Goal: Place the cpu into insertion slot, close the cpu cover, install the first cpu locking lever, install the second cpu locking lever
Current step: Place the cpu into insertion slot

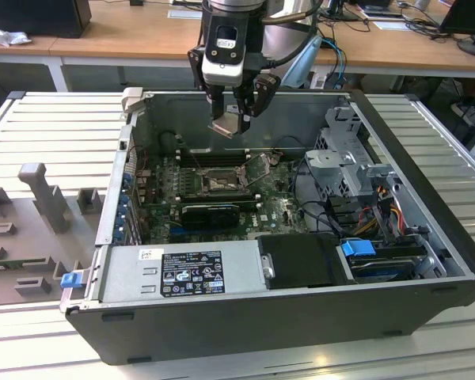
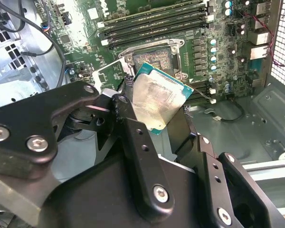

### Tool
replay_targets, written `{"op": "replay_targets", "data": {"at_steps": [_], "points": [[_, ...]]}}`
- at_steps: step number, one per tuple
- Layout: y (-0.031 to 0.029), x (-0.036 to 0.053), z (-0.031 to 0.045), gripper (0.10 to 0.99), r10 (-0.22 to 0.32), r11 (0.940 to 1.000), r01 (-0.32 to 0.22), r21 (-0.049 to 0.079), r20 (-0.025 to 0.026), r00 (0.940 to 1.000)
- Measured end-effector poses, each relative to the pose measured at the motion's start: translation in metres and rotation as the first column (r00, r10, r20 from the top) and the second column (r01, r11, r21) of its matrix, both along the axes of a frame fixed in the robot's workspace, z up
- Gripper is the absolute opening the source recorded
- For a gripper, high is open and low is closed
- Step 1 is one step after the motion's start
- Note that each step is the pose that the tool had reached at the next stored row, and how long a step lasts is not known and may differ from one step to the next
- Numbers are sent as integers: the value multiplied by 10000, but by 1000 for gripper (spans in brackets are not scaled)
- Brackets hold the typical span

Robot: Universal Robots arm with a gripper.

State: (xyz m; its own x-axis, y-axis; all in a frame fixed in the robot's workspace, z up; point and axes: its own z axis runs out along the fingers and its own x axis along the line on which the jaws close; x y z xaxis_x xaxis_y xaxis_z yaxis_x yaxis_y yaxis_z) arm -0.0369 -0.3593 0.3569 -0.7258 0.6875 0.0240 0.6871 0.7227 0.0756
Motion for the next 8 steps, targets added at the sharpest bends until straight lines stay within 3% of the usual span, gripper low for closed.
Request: {"op": "replay_targets", "data": {"at_steps": [8], "points": [[0,0,-2,529,-123,9999,123,0,0,9999]]}}
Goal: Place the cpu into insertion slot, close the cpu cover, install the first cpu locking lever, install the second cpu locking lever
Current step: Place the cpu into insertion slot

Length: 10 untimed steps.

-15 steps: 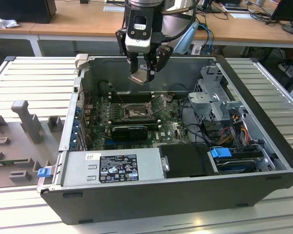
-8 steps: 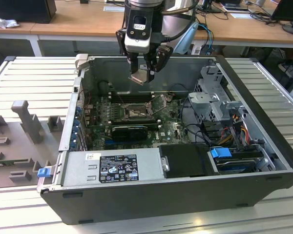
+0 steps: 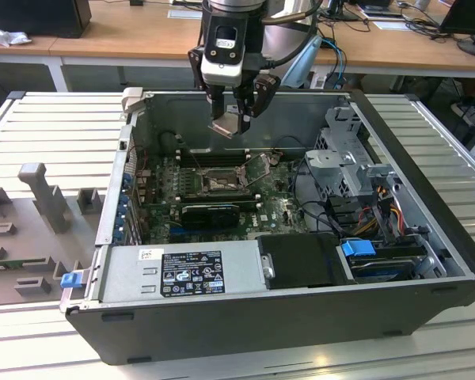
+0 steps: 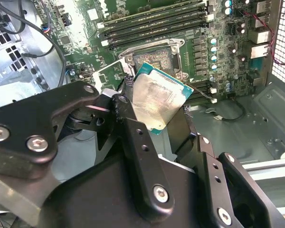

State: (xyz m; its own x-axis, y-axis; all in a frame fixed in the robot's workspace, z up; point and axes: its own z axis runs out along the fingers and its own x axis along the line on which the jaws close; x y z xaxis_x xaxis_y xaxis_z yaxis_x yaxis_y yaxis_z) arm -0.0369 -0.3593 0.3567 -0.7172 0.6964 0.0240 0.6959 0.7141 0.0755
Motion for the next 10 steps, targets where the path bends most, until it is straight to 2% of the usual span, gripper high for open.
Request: {"op": "replay_targets", "data": {"at_steps": [10], "points": [[0,0,-1,529,-226,9997,226,1,0,9997]]}}
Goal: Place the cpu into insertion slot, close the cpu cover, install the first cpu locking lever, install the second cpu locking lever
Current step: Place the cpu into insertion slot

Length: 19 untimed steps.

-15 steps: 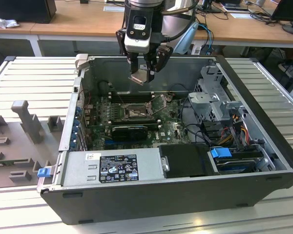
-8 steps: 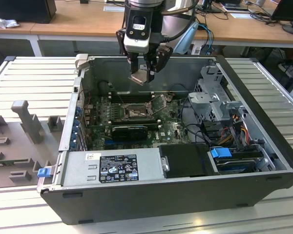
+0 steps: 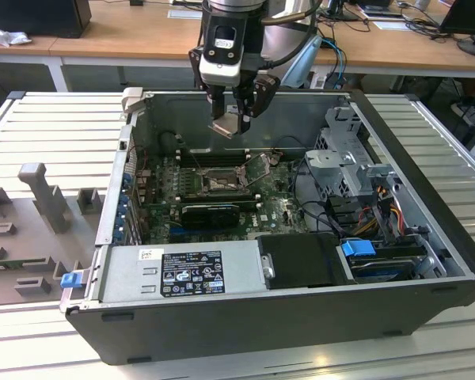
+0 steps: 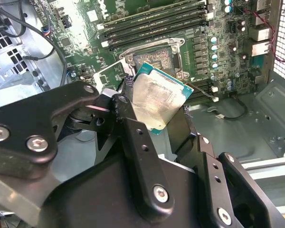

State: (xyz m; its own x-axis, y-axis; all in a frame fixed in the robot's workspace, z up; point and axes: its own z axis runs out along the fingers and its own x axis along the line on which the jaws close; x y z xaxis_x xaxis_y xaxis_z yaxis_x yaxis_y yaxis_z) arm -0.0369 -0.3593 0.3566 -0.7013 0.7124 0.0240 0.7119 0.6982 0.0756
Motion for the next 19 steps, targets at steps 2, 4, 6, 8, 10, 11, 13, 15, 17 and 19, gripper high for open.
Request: {"op": "replay_targets", "data": {"at_steps": [2,4,6,8,10,11,13,15,17,19], "points": [[0,0,0,529,-52,10000,52,-1,0,10000],[0,0,0,529,-108,9999,108,0,0,9999],[0,0,0,529,-148,9999,148,-1,0,9999],[0,0,0,529,-193,9998,193,-1,0,9998],[0,0,-1,529,-244,9997,244,-1,0,9997],[0,0,-1,529,-267,9996,267,-1,0,9996],[0,0,-2,529,-322,9995,322,-1,0,9995],[0,0,-2,529,-373,9993,373,-1,0,9993],[0,0,-3,529,-423,9991,423,-1,0,9991],[0,0,-4,529,-494,9988,494,-1,0,9988]]}}
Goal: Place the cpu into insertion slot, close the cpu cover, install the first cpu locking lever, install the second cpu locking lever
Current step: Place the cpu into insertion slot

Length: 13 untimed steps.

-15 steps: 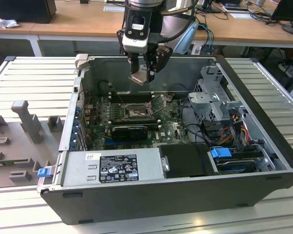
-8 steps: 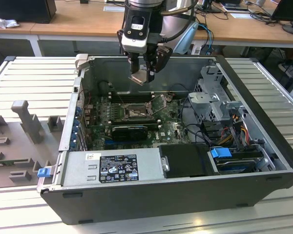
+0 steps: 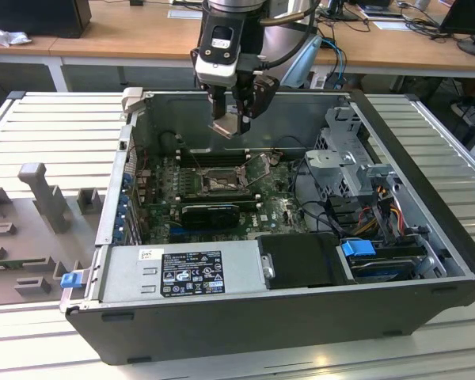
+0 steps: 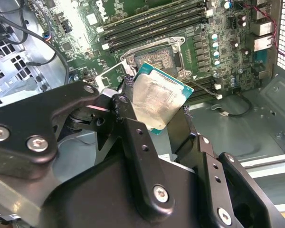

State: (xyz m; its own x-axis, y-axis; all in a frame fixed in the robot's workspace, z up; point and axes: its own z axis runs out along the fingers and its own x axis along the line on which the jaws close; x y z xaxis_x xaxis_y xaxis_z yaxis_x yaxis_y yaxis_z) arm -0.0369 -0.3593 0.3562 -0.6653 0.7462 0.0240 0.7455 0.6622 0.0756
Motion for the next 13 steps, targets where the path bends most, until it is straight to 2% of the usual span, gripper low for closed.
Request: {"op": "replay_targets", "data": {"at_steps": [13], "points": [[0,0,-5,529,-333,9994,333,0,0,9994]]}}
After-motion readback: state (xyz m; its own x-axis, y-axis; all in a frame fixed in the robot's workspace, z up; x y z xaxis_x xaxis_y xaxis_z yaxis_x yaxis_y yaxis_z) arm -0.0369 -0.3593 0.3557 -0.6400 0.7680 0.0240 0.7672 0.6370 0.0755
